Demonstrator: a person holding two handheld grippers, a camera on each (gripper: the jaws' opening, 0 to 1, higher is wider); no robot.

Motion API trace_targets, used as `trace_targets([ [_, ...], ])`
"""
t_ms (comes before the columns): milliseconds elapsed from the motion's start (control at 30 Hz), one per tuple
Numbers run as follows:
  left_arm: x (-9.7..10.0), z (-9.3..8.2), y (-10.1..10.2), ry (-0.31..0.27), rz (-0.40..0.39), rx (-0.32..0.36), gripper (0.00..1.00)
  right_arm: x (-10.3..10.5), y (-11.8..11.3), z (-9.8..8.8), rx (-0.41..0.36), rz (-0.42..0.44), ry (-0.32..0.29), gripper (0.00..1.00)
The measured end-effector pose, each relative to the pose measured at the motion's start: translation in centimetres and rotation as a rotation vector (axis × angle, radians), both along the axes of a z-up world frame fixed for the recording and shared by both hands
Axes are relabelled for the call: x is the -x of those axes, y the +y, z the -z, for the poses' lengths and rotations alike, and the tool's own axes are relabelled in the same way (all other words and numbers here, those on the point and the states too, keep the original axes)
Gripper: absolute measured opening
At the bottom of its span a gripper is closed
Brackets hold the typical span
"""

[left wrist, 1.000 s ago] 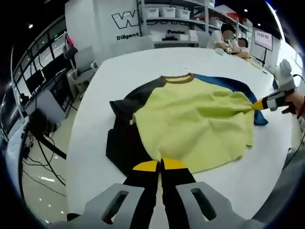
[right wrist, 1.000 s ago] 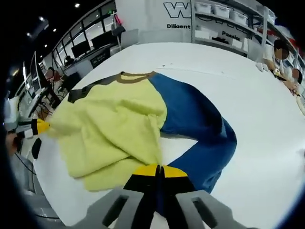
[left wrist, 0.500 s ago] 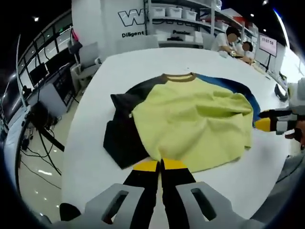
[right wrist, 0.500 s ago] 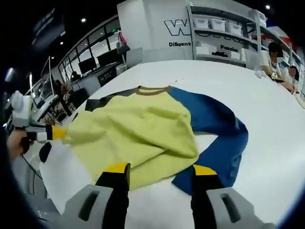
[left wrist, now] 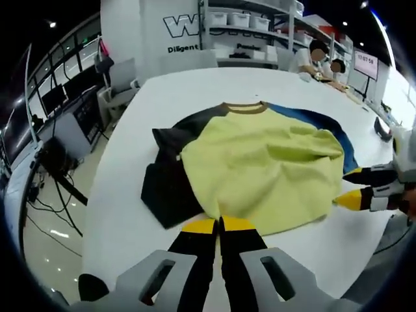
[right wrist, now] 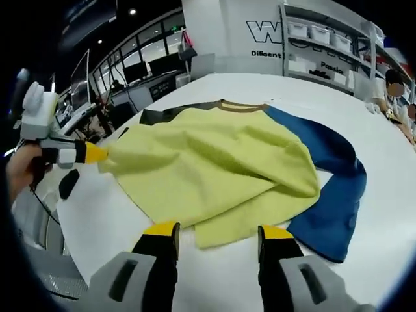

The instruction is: Fold the garment on the visible template until the final outline fits inside the template.

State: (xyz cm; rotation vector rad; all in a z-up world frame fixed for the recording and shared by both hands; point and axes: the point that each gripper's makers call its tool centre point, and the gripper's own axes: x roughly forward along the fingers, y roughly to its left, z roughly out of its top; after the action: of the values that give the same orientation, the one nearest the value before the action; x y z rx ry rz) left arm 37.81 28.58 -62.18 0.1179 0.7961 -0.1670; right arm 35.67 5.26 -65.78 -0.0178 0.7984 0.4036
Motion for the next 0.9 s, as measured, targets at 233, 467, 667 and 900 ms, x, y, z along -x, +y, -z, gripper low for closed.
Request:
trace_targets([
  [233,0.3,0.1,0.2,0.000,-0.021,0.025,0.04,-0.1,0.8,1.2,0.083,-0.050,-0.001,0.37],
  [467,0.6,0.3,0.6,0.007,-0.037,0.032,0.04,0.0,0.5,1.8,0.153,-0.096,-0.038,0.26],
  [667,0.8,0.4,0.8,0.015,-0.031,0.025,0.04,0.3,-0.1,1.9,0.241,-0.161,-0.077,0.04],
  [900,1.7,0.4,1.1,0.031,-0.032,0.026,0.04,1.2,-1.3,1.5,0.224,-0.184,-0.026,0.00],
])
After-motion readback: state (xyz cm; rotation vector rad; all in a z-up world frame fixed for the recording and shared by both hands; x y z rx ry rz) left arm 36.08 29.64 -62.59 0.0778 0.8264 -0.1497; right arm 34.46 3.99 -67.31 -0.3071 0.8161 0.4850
